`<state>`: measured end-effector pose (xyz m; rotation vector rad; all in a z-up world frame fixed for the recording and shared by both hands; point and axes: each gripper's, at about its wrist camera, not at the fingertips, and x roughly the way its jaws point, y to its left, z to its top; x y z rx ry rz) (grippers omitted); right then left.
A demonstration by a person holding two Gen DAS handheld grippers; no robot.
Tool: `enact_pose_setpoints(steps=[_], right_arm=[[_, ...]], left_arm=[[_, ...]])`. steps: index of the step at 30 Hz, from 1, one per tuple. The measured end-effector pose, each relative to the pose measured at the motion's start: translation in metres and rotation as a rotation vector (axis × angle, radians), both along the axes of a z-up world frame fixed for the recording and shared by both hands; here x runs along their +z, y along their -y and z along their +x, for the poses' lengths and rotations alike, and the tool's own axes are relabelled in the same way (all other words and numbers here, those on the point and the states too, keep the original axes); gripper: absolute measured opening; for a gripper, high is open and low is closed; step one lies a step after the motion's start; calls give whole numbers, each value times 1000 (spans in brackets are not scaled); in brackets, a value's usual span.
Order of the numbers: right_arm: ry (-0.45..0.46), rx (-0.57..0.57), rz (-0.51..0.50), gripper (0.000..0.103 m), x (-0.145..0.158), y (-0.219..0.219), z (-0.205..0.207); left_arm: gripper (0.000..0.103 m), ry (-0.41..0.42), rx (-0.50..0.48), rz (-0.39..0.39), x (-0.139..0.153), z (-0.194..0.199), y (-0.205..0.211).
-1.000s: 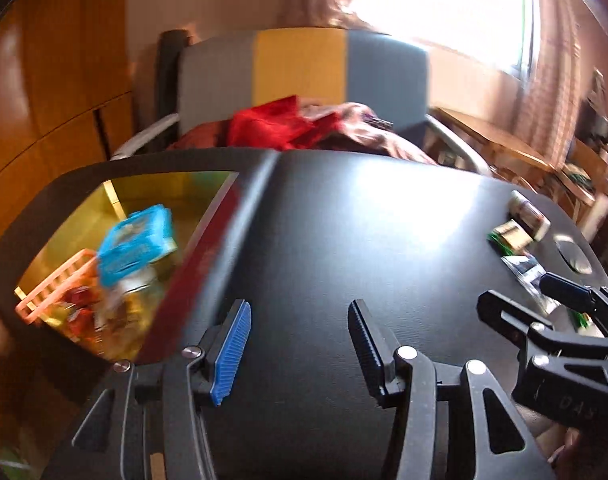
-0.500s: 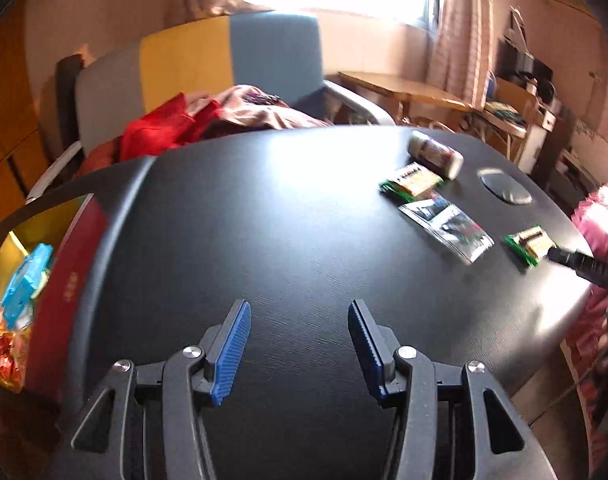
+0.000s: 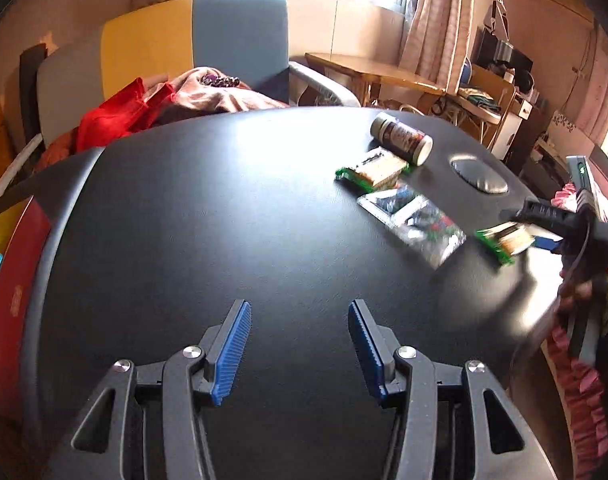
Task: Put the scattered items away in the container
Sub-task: 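Withdraw both grippers from the box toward the cracker packs, then grasp a green cracker pack with the left gripper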
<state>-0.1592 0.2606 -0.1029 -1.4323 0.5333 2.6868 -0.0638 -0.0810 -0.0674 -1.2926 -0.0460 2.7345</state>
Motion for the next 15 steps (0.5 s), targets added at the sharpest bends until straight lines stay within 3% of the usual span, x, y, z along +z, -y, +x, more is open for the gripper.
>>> enact_pose_setpoints(steps=[4,8,15], right_arm=[[-41,244,-86,87,10,37,-5],[-44,225,-55,87,18,42,-4],[-44,166,-30,88,19,32,13]], left_arm=[[52,-14,-34,-9,5,-20,-8],[52,-21,-80,-23,9,-45,-17],[52,4,-332,-34,8,-123,-52]])
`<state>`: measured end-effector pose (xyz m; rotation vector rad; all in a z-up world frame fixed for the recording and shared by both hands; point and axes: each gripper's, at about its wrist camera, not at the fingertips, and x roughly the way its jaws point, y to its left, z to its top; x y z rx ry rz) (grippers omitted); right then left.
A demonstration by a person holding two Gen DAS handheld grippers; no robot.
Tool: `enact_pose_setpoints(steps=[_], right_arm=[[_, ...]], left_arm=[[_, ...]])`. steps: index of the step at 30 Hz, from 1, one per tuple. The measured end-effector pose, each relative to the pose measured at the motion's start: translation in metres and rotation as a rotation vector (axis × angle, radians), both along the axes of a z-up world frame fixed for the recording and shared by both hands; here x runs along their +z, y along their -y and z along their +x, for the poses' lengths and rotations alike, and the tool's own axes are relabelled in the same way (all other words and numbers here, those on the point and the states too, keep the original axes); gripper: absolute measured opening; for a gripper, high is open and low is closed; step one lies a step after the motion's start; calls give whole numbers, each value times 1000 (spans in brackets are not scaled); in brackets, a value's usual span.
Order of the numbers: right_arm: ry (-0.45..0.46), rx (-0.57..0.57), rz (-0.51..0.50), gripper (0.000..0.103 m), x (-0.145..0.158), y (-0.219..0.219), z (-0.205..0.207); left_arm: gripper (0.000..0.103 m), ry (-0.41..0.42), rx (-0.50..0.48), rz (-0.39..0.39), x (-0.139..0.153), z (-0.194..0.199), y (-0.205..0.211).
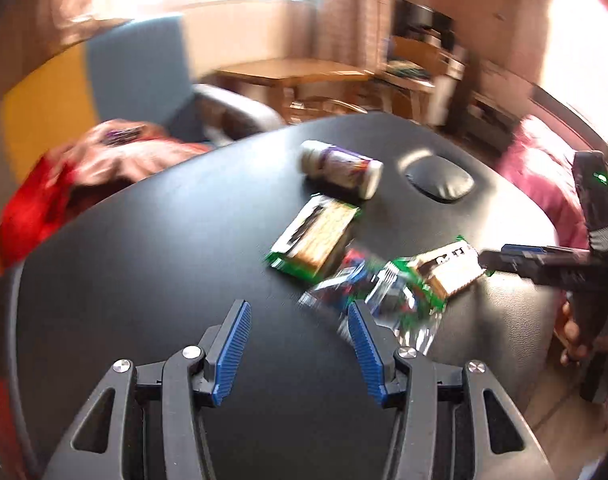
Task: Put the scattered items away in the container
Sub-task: 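Grasp a green cracker pack with the left gripper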
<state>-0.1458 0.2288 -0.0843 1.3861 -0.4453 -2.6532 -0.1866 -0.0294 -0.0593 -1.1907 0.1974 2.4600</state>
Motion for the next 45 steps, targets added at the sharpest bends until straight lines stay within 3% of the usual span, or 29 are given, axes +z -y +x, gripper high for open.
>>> enact_pose_setpoints(steps=[10,21,32,38,45], right_arm=[[-15,-22,-6,89,-3,0,1],[-20,-21,44,89,1,0,-3],[-28,-32,27,89,6,2,-17],[-19,-17,43,90,3,12,-38],[108,110,27,96,-23,45,-52]], left_arm=[[54,79,-237,-35,-15,-85,-36],[57,103,-344,-86,-28,-107,-51],[55,136,-275,-99,-54,-108,-47],[54,132,-211,-95,-52,-88,-28],[54,141,-70,-74,-48,-56,18]])
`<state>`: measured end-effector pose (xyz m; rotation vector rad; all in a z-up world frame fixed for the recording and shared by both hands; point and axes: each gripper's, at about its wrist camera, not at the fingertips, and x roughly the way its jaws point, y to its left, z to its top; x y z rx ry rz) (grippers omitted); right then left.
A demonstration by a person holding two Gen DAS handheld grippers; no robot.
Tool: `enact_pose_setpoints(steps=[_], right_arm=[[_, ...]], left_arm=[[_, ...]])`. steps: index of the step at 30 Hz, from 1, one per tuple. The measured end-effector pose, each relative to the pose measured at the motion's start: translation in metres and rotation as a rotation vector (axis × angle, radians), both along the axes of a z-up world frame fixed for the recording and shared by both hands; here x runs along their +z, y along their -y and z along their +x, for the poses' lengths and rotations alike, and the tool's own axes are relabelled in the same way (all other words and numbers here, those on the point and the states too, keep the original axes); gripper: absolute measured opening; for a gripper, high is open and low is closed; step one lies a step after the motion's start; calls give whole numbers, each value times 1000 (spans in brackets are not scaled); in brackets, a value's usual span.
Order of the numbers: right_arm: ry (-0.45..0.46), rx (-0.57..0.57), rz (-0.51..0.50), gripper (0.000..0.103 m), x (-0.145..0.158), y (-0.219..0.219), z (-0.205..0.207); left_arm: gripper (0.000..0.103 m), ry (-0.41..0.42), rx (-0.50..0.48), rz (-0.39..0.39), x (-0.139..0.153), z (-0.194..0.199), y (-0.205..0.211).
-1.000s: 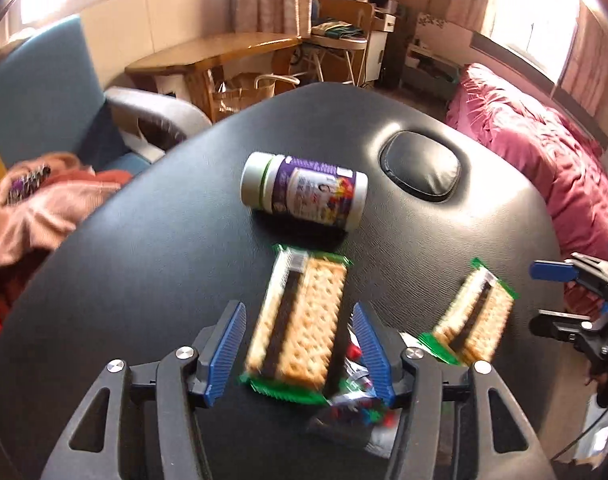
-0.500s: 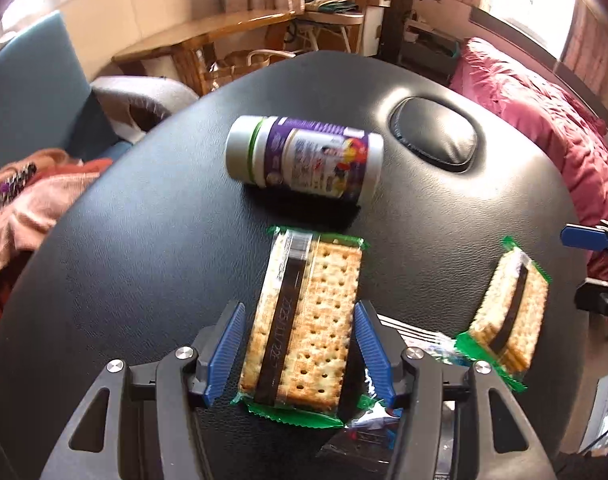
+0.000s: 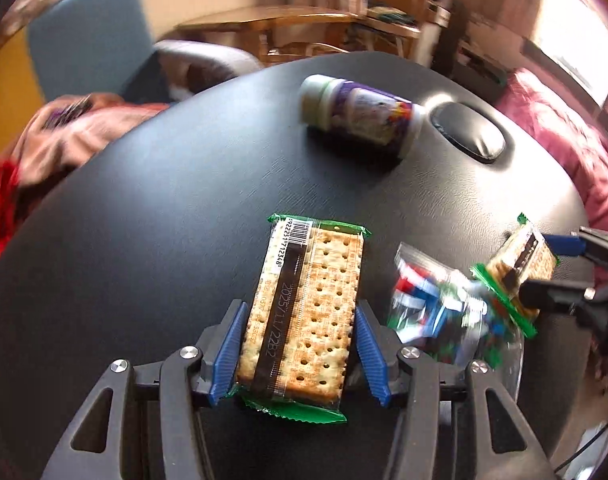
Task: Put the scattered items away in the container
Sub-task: 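Grasp a green cracker pack with the left gripper, then grasp the other green cracker pack with the right gripper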
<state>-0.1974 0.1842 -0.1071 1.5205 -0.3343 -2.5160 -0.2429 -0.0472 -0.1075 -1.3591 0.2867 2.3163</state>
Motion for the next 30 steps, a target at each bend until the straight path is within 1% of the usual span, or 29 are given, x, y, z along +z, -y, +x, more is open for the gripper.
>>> enact_pose_setpoints(steps=[4,7,8,10,13,15,16,19,22,26,30], right_arm=[[12,150,-102,95,3,29,15],[11,223,-189,94,10,39,31],[7,236,-202,94,12,40,37],[-9,239,-189,94,18,40,47],[-27,246,-139,94,26,40,62],[-49,256,-75,94,30,44,71],[-68,269,-27,94,33,47,75],[-116,348,121,94,40,56,77],[-144,447,227,94,40,70,68],[-115,577,299,92,31,89,50],[-44,676,356,91,16,103,33]], left_arm=[[54,3,134,14,2,28,41],[54,1,227,25,6,53,71],[54,-5,259,30,8,63,78],[51,-14,311,42,10,81,95],[50,-25,364,52,12,110,111],[50,-30,385,51,10,127,117],[50,-30,386,50,9,134,119],[50,-40,394,52,7,152,121],[50,-44,395,55,5,164,119],[50,-43,399,54,6,171,120],[50,-43,404,53,6,178,121]])
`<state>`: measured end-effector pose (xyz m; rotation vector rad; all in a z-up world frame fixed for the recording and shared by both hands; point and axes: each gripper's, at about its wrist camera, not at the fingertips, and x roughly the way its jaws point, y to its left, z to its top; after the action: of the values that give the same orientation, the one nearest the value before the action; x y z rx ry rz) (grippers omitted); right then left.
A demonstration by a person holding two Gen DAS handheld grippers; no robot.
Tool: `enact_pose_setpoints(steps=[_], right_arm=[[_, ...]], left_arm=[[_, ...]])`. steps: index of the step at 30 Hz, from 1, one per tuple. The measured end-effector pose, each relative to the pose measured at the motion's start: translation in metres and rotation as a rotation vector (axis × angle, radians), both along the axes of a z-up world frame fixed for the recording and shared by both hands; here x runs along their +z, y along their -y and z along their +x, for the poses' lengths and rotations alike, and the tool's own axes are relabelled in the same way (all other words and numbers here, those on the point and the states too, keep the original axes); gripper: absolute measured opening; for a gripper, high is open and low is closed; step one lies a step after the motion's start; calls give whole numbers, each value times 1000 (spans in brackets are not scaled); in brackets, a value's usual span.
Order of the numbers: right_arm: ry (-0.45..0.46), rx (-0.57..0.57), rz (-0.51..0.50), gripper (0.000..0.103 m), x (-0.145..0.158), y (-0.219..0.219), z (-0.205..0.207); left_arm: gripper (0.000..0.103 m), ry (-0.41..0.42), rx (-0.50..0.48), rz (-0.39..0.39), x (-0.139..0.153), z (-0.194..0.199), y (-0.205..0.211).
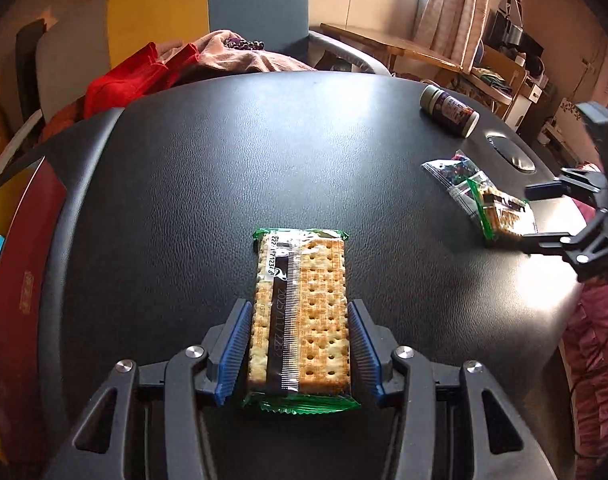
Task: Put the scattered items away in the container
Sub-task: 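Grasp the other green cracker pack with the right gripper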
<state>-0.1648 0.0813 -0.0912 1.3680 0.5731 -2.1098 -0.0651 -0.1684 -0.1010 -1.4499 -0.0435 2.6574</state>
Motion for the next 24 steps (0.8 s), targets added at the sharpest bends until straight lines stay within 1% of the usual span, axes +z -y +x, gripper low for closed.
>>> enact_pose_setpoints(steps=[1,2,3,4,6,7,10,12,17,21,24], right_arm=[[11,13,20,90,-4,2,-4],[19,20,35,86,-8,3,-7],[27,21,44,79,-11,4,-10],[33,19,45,67,-12,3,-11],[45,14,49,59,-15,2,-15],[44,12,53,57,-16,2,-16],[20,-3,66,55,-15,0,-10],[10,-33,54,52,-14,-3,-7],[8,-127,-58,52,-8,-14,6],[16,-192,-164,52,-4,-13,16],[29,-205,-235,52,-1,-6,22]], left_arm=[[50,0,1,0,0,2,0],[50,1,2,0,0,3,0],[50,1,3,-1,0,5,1],[50,1,4,-1,1,7,1],[50,-2,10,2,0,9,2],[50,-4,13,4,0,10,2],[50,-15,21,1,0,12,1],[50,-24,26,-3,-1,14,1],[50,-42,59,21,-1,22,5],[49,-54,88,34,1,31,10],[49,-71,99,39,4,40,12]])
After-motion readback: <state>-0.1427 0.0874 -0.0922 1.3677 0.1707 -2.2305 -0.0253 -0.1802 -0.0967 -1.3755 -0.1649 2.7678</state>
